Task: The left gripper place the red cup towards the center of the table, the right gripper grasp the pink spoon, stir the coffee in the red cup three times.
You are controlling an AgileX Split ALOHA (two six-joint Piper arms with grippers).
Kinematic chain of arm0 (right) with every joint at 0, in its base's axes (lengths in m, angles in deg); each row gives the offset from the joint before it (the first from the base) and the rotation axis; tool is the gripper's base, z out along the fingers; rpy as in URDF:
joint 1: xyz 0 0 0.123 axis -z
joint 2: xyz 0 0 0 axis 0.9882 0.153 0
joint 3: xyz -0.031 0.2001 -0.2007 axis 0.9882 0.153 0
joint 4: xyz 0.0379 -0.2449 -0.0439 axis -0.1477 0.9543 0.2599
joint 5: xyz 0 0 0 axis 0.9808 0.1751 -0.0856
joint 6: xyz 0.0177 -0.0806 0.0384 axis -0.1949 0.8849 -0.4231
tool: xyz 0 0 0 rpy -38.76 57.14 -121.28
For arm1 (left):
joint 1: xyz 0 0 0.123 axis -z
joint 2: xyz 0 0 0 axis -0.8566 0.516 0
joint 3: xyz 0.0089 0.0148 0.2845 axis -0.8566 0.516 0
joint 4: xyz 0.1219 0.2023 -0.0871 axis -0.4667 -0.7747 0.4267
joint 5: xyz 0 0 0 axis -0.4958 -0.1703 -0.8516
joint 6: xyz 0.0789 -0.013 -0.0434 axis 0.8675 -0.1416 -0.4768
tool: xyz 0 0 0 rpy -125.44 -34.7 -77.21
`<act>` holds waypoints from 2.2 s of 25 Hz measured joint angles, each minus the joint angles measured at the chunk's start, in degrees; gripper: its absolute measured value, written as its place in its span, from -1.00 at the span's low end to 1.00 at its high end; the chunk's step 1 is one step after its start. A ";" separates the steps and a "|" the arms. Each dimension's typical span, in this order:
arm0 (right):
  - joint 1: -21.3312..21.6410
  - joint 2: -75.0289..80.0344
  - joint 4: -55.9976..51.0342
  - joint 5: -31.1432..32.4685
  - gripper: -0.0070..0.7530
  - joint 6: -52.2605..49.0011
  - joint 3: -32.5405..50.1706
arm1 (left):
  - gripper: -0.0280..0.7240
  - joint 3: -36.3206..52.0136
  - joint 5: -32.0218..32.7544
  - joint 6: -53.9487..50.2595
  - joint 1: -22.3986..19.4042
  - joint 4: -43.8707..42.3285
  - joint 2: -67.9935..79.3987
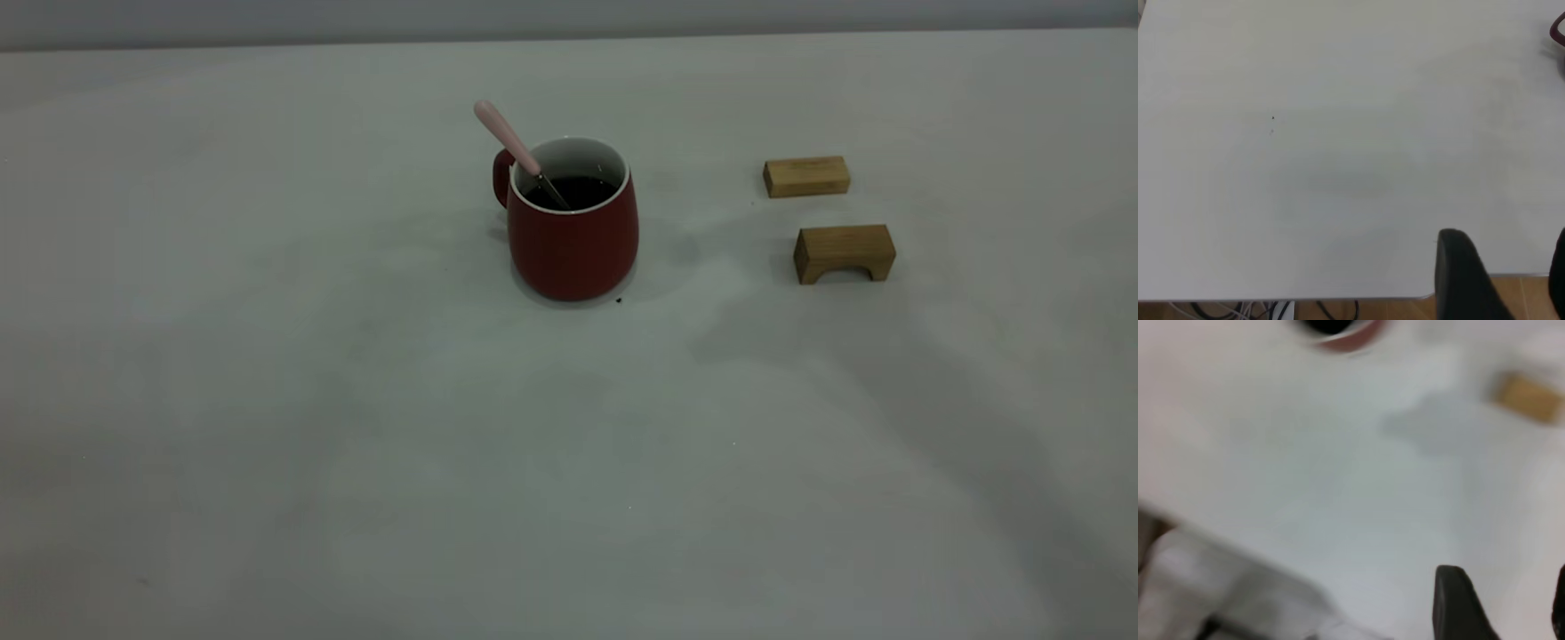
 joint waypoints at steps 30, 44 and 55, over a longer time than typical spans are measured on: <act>14.15 -86.79 11.01 1.05 -0.35 -5.56 40.82 | 0.11 0.00 0.00 0.00 0.00 0.00 0.00; 16.26 -102.76 5.34 -4.40 -0.35 -5.50 65.15 | 0.11 0.00 0.00 0.00 0.00 0.00 0.00; 16.26 -102.76 5.34 -4.82 -0.35 -5.50 65.15 | 0.11 0.00 0.00 0.00 0.00 0.00 0.00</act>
